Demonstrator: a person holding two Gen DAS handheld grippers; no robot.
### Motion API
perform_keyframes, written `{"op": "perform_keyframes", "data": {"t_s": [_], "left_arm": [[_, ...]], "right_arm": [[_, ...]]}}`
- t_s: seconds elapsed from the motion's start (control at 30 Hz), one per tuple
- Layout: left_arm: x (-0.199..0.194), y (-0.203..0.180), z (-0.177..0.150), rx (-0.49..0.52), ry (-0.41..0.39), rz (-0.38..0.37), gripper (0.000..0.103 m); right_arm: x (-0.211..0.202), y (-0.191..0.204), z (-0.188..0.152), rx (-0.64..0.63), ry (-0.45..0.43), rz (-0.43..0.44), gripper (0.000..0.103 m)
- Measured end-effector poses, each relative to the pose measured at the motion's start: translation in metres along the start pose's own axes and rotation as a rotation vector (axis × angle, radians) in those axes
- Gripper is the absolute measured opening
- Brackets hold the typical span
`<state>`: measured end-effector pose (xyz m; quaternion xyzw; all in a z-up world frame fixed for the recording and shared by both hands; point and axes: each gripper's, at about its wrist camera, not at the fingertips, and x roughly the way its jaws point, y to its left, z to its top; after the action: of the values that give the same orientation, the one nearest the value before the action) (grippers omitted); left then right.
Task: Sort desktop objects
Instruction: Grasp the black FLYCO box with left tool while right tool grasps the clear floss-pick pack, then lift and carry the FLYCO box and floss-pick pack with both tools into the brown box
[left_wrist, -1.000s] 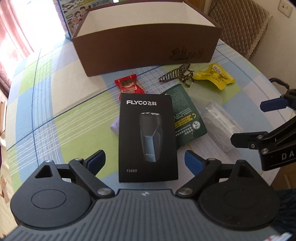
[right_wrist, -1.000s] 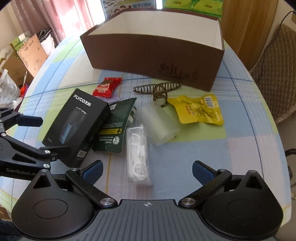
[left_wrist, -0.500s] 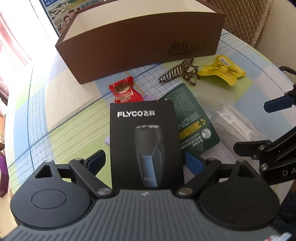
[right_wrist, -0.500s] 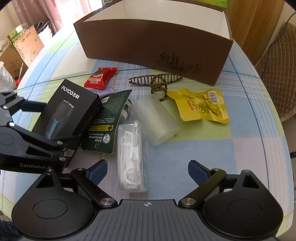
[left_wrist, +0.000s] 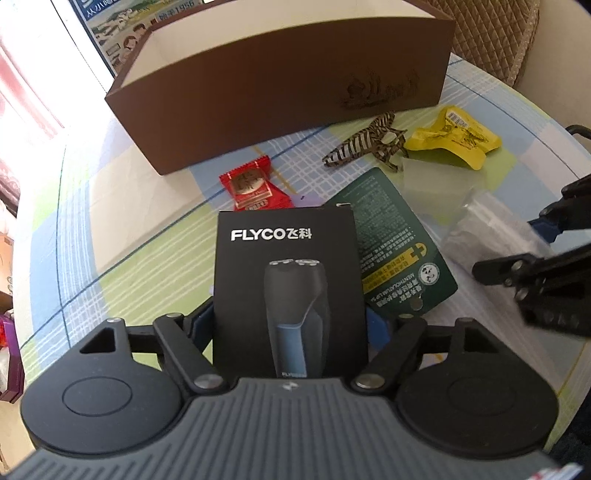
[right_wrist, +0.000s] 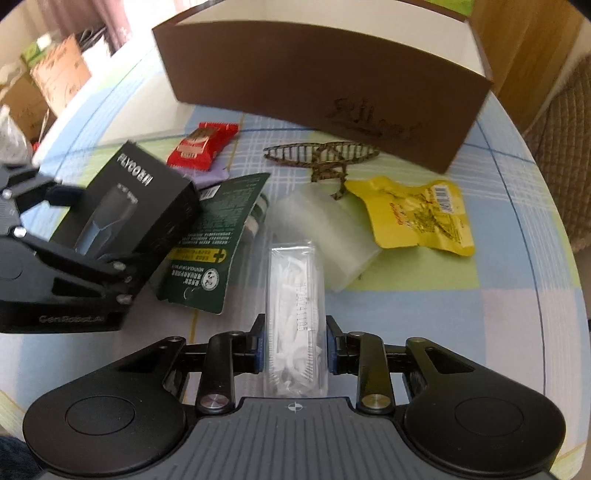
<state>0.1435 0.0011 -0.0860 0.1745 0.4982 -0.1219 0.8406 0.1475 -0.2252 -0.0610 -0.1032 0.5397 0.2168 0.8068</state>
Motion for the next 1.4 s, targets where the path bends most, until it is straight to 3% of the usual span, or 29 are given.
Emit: {"op": "perform_keyframes", "data": {"t_s": [0.37,0.67,1.07,1.4], "left_arm": [[-0.036,0.036,-0.011,-0.119,-0.026,-0.061,0.076],[-0.067,0.049,-0.002,-0.161,-0.109,-0.056,0.076],[-0.08,0.053,0.031,-0.157,-0.205,-0.077,0.076],[-0.085,0.065,0.093,-0.142,-0.319,-0.077,0.076]], "right_arm": [[-0.039,-0.022,0.006,0.063,-0.051,0.063,0.027],[-0.065,-0.021,0.019,0.061,-0.121,0.084,0.027],[-0.079,-0.03,0.048,0.053,-0.203,0.077,0.027],[-0.097,-0.049,0.102,0.049,-0.332,0.076,0.027]]}}
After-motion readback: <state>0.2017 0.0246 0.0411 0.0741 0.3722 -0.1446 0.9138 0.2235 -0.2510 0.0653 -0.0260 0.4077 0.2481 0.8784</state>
